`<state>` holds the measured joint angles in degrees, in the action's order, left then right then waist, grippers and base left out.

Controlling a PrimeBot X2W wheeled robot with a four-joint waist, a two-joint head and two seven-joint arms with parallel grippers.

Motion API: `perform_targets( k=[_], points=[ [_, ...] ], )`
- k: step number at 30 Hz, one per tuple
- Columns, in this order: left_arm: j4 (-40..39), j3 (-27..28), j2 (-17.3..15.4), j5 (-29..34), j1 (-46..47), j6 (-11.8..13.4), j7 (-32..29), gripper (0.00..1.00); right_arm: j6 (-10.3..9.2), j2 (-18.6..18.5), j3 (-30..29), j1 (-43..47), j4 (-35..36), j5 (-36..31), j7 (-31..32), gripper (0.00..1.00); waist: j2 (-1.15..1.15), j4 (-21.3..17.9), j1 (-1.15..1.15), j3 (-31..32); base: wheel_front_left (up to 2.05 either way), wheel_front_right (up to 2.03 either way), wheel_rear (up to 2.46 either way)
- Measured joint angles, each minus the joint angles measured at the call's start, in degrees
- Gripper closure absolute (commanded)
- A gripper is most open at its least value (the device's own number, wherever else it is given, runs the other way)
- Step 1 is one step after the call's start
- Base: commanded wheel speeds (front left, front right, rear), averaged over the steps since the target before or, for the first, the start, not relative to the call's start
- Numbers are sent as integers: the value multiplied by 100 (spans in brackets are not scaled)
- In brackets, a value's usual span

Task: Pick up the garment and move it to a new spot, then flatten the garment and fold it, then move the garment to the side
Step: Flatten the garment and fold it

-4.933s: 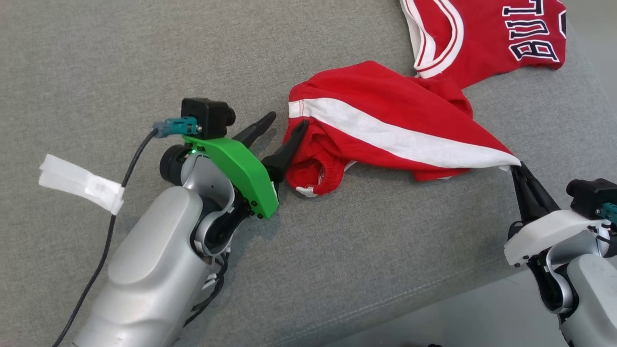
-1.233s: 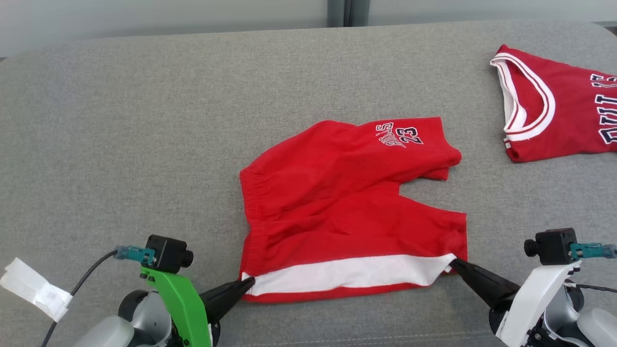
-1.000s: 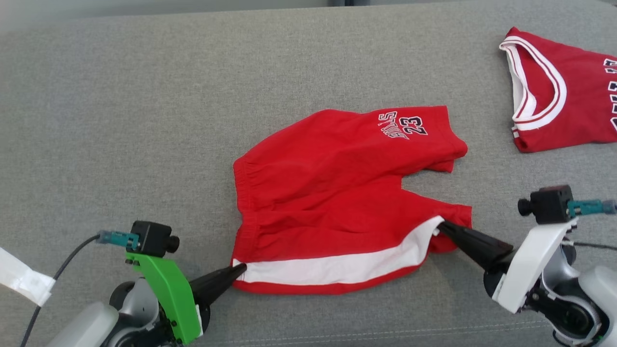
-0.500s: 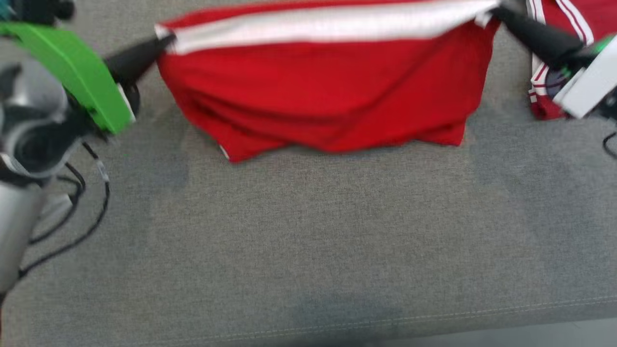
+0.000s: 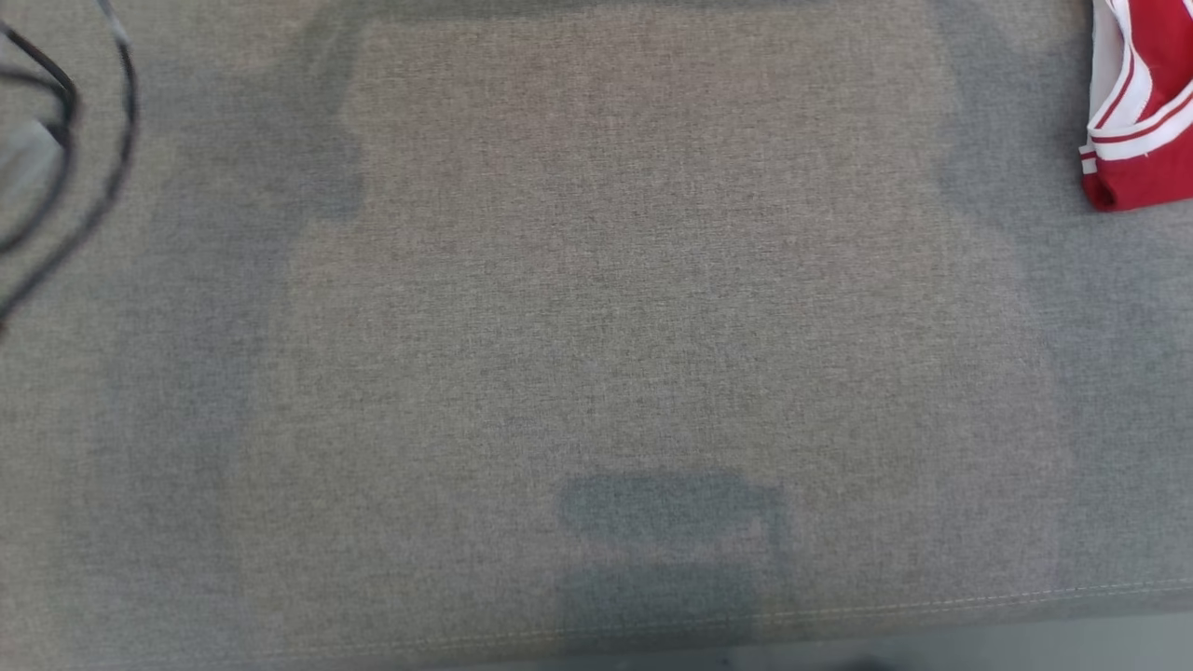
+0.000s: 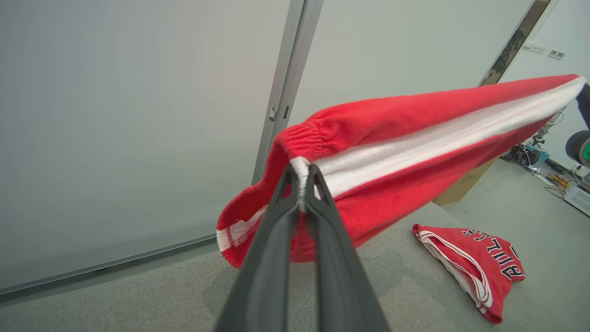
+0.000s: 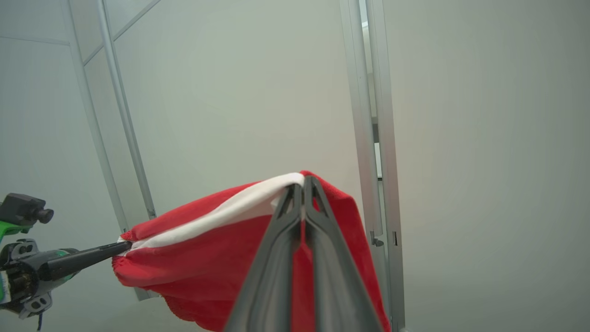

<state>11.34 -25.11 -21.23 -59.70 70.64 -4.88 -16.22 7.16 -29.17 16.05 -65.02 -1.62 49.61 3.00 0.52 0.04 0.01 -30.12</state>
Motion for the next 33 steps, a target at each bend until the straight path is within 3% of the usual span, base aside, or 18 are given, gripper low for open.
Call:
perform_targets(
  k=[6,13,21,33],
  points=[
    [690,-493,209,-165,-1727,-97,265,100,-3,53,1174,1728,-194,-145,-245,100,0,108,0,111,0,0,0],
    [1106,-780,338,-194,-2856,-193,840,100,-3,-129,1348,3366,-515,131,-913,100,0,181,-1,410,0,0,0],
    [1127,-1071,109,338,-3453,-225,1532,100,-1,-268,1752,4148,-456,196,-1462,100,0,164,-1,920,0,0,0],
    [1169,-1577,-98,789,-4376,-268,2079,100,26,-780,2158,5292,-242,256,-1568,100,0,88,-1,1724,0,0,0]
  ],
)
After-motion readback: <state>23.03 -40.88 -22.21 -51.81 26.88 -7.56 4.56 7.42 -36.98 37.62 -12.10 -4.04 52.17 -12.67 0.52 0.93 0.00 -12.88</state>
